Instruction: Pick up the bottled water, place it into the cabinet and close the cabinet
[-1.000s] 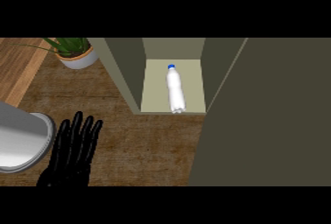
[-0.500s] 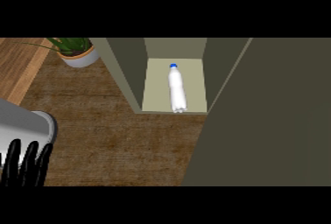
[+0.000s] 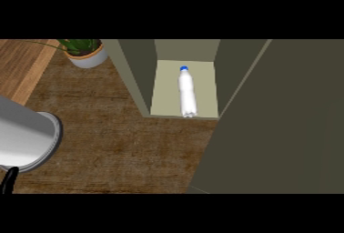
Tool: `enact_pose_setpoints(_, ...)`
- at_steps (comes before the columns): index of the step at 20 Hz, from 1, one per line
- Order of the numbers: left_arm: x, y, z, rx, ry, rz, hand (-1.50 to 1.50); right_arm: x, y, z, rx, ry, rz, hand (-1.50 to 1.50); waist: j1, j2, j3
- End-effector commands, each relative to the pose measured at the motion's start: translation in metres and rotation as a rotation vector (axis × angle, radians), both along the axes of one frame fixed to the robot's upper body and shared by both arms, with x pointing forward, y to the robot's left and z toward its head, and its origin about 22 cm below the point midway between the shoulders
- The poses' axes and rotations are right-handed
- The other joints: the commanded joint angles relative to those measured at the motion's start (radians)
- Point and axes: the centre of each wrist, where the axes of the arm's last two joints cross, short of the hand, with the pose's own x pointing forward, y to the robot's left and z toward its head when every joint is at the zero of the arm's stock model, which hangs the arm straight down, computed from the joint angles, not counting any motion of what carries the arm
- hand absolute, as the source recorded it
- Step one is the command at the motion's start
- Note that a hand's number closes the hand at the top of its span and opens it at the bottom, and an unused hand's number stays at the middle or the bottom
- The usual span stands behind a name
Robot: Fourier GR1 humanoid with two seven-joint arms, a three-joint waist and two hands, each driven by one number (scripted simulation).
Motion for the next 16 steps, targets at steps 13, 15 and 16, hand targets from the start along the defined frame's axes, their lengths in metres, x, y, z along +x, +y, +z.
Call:
enact_pose_setpoints(13, -0.032, 0.049, 0.018, 0.008, -0.022, -0.043, -1.50, 0.064, 0.094, 0.026, 0.240, 0.073, 0.080, 1.50, 0.026, -0.004, -0.002)
enact_pose_setpoints(15, -0.041, 0.059, 0.010, -0.018, -0.029, -0.013, -1.50, 0.080, 0.094, 0.034, 0.288, 0.083, 0.054, 1.50, 0.014, -0.005, -0.001)
enact_pose_setpoints(16, -0.042, 0.063, 0.013, -0.006, -0.021, -0.012, -1.50, 0.090, 0.089, 0.043, 0.290, 0.095, 0.072, 1.50, 0.002, -0.004, -0.001)
